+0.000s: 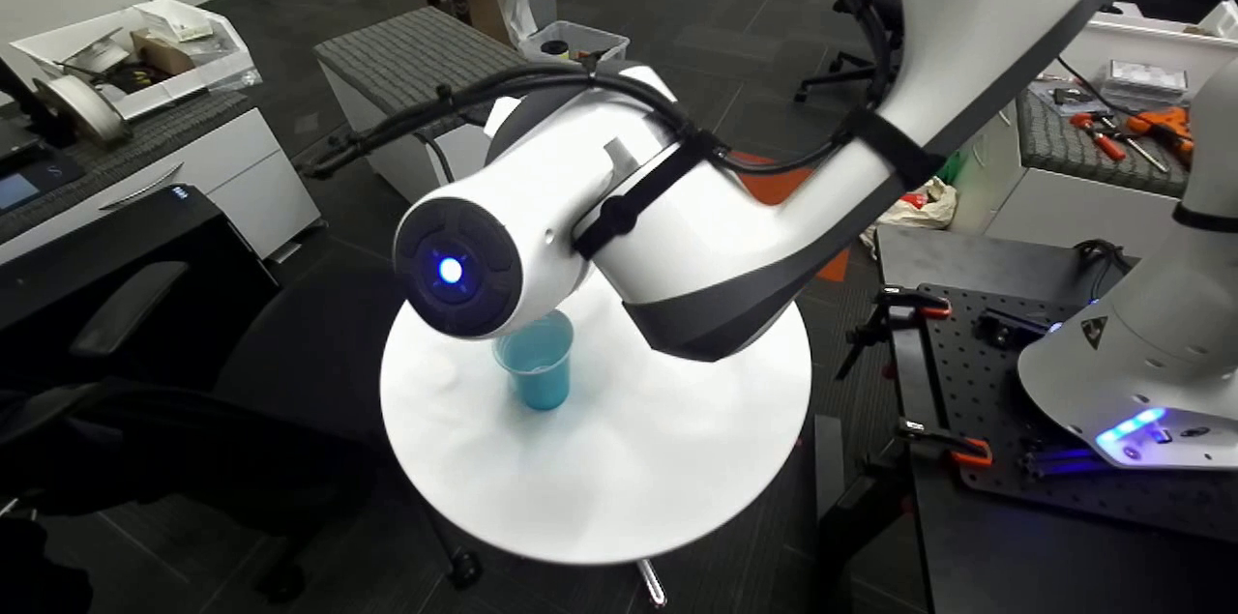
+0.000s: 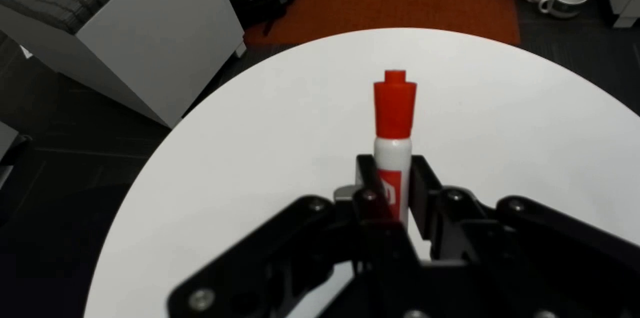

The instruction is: Move the cup to the left and put the marker in the cup

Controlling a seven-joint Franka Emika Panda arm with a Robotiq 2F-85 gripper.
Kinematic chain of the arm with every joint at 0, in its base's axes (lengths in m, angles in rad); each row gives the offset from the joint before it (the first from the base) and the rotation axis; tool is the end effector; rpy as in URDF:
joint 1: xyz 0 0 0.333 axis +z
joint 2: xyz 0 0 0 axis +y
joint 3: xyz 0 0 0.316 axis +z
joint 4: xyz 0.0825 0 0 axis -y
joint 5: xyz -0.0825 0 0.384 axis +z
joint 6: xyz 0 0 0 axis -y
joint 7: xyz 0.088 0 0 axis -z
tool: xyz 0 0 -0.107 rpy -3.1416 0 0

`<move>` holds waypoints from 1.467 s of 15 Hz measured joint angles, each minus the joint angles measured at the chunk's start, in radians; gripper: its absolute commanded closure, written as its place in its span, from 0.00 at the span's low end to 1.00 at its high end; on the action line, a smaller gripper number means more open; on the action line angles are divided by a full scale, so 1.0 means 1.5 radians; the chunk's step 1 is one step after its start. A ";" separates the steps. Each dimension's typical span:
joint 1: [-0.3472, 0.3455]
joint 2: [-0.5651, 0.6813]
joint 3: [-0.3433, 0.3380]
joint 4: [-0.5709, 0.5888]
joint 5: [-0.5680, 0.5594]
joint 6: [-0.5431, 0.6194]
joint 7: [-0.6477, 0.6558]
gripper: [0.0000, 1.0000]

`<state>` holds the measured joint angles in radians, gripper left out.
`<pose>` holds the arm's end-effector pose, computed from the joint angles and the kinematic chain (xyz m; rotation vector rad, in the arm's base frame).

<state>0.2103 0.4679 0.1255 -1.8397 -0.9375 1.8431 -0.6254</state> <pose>0.5965 0.1356 0.2682 1.7736 1.5642 -0.6555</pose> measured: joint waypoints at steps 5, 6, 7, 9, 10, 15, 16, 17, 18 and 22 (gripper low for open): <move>0.020 0.060 0.004 0.059 -0.063 -0.047 -0.013 0.95; 0.023 0.070 0.005 0.068 -0.073 -0.052 -0.016 0.95; 0.025 0.080 0.007 0.076 -0.083 -0.056 -0.019 0.95; 0.029 0.096 0.012 0.092 -0.098 -0.062 -0.027 0.95; 0.032 0.104 0.014 0.099 -0.103 -0.064 -0.029 0.95; 0.051 0.132 0.018 0.126 -0.114 -0.071 -0.039 0.95; 0.054 0.137 0.019 0.131 -0.116 -0.074 -0.039 0.95; 0.058 0.141 0.019 0.136 -0.117 -0.076 -0.040 0.95; 0.061 0.146 0.019 0.140 -0.118 -0.078 -0.040 0.95; 0.069 0.170 0.019 0.162 -0.119 -0.100 -0.052 0.95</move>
<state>0.3141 0.7233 0.1546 -1.5963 -1.1164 1.6929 -0.7033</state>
